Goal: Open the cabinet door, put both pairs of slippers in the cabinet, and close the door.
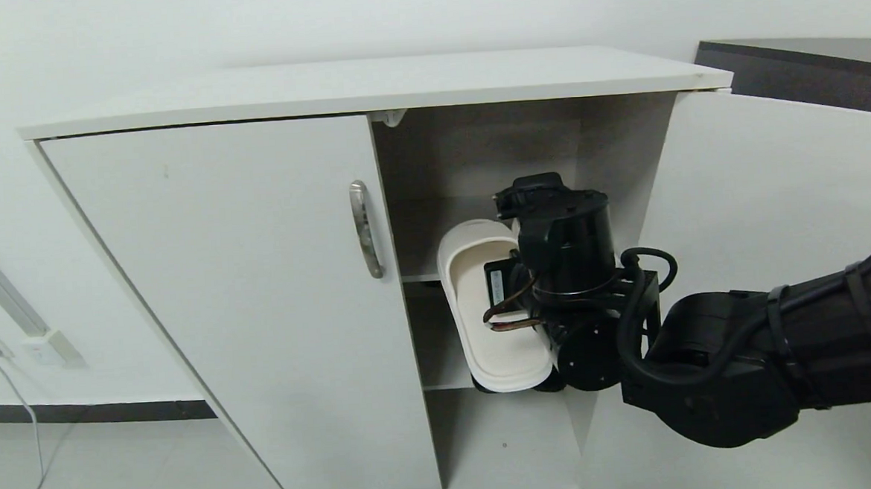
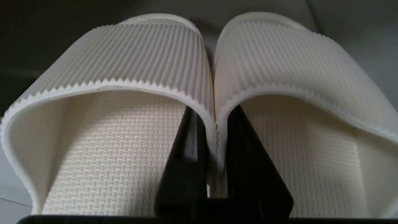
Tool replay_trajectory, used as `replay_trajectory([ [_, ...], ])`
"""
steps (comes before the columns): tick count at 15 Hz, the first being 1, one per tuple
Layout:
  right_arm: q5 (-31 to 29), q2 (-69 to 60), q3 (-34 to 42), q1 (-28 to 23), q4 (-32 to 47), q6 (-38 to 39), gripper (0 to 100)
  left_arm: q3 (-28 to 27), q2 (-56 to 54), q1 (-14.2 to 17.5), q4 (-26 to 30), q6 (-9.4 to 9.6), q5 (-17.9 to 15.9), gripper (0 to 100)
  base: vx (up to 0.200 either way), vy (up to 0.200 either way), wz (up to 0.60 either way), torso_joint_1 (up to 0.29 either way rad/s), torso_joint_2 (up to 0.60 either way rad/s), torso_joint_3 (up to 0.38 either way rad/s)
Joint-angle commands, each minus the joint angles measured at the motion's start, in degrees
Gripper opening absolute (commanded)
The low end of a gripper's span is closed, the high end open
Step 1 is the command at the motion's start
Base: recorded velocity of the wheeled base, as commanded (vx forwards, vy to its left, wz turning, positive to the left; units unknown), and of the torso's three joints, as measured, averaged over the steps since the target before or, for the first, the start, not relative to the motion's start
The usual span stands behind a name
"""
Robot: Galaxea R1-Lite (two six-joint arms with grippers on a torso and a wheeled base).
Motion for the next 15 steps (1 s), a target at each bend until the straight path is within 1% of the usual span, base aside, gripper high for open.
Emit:
replay_trajectory([
  [1, 0.0, 0.0, 0.0, -0.1, 0.0, 0.0, 0, 0.0, 0.1, 0.0, -0.1, -0.02, 0.0, 0, 0.2, 0.0, 0.0, 0.002, 0.0, -0.002],
  [2, 0.1, 0.1, -0.2, -0.3, 0.0, 0.1, 0, 0.0, 0.1, 0.0, -0.1, -0.11, 0.0, 0, 0.2, 0.0, 0.0, 0.007, 0.0, 0.002],
  [5, 0.2, 1.6, -1.8, -1.9, 0.1, 0.0, 0, 0.0, 0.1, 0.0, -0.1, -0.11, 0.1, 0, 0.0, 0.0, 0.0, 0.0, 0.0, 0.0],
  [6, 0.3, 2.7, -3.6, -2.6, 0.7, -0.1, 0, 0.0, 0.1, 0.0, -0.1, -0.11, 0.1, 0, 0.0, 0.0, 0.0, 0.0, 0.0, 0.0],
  [8, 0.8, 4.9, -8.6, -4.0, 5.1, 0.3, 0, 0.0, 0.1, 0.0, -0.1, -0.11, 0.1, 0, 0.0, 0.0, 0.0, 0.0, 0.0, 0.0],
  [11, 0.9, 8.2, -13.6, -5.6, 5.6, 0.2, 0, 0.0, 0.1, 0.0, -0.1, -0.11, 0.1, 0, 0.0, 0.0, 0.0, 0.0, 0.0, 0.0],
  [13, 2.2, 9.4, -15.5, -6.6, 5.7, -0.1, 0, 0.0, 0.1, 0.0, -0.1, -0.11, 0.1, 0, 0.0, 0.0, 0.0, 0.0, 0.0, 0.0],
  [15, 2.7, 10.7, -19.0, -7.7, 7.1, -0.3, 0, 0.0, 0.1, 0.0, -0.1, -0.11, 0.1, 0, 0.0, 0.0, 0.0, 0.0, 0.0, 0.0],
])
